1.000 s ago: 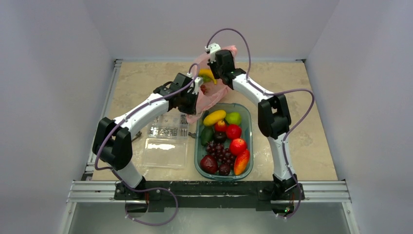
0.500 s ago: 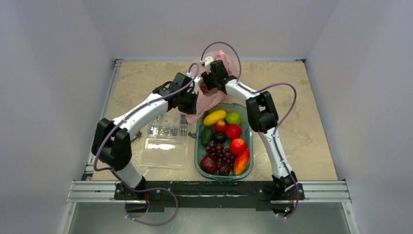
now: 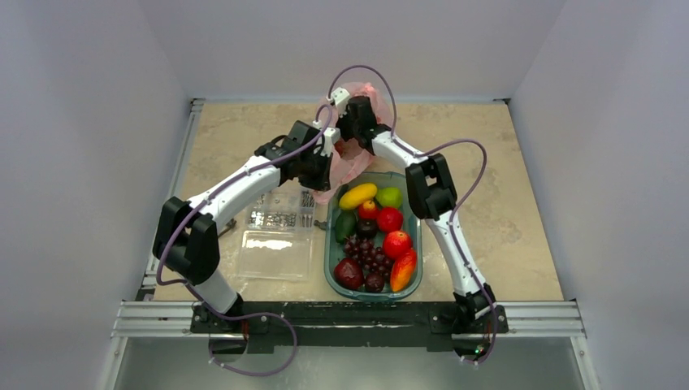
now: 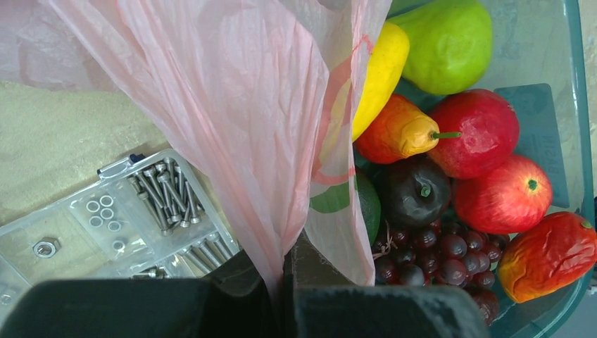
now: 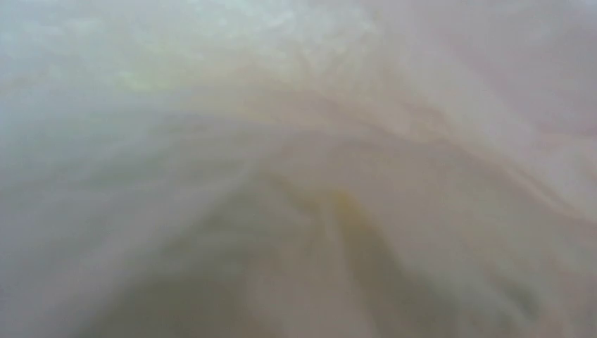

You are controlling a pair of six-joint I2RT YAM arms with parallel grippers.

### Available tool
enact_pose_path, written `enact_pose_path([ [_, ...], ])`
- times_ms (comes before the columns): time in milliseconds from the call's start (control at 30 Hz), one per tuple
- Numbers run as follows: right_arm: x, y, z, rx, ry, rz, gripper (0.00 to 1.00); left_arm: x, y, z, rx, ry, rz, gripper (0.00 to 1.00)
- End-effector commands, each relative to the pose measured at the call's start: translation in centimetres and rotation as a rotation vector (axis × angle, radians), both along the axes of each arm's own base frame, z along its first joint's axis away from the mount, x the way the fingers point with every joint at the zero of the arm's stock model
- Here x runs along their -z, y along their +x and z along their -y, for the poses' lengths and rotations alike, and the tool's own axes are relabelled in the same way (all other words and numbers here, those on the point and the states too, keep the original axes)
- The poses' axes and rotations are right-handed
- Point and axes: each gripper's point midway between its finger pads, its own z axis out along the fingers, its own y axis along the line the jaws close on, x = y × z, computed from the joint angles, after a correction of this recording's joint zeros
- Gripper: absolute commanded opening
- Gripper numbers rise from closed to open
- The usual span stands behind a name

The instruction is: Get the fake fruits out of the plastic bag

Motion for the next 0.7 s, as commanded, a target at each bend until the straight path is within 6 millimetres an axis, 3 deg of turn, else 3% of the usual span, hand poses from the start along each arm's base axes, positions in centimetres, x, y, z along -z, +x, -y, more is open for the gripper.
enact_pose_path([
  [0,-1.2,1.1,-1.8,-0.079,0.056,0.047,0.53,-1.9,0.2,1.1,0.016,-0.060,0.035,0.00],
  [167,-1.2,1.4,-1.8,-0.085,0.059,0.040,0.38,-2.0,0.1,1.2,0.022,-0.069,0.031,0.00],
  [300,-1.2,1.1,-1.5,-0.079,0.063,0.033,0.19,-2.0,0.1,1.3,0.020,-0.073,0.030,0.00],
  [400,-2.6,0.8,-0.9,-0.047,0.064,0.037,0.05,-2.0,0.1,1.3,0.017,-0.073,0.029,0.00],
  [467,-4.1,0.3,-0.7,-0.032,0.085,0.041,0.00,-2.0,0.1,1.3,0.020,-0.074,0.030,0.00],
  [667,-7.8,-2.1,0.7,0.027,0.131,0.024,0.00,-2.3,0.2,1.2,0.015,-0.074,0.040,0.00],
])
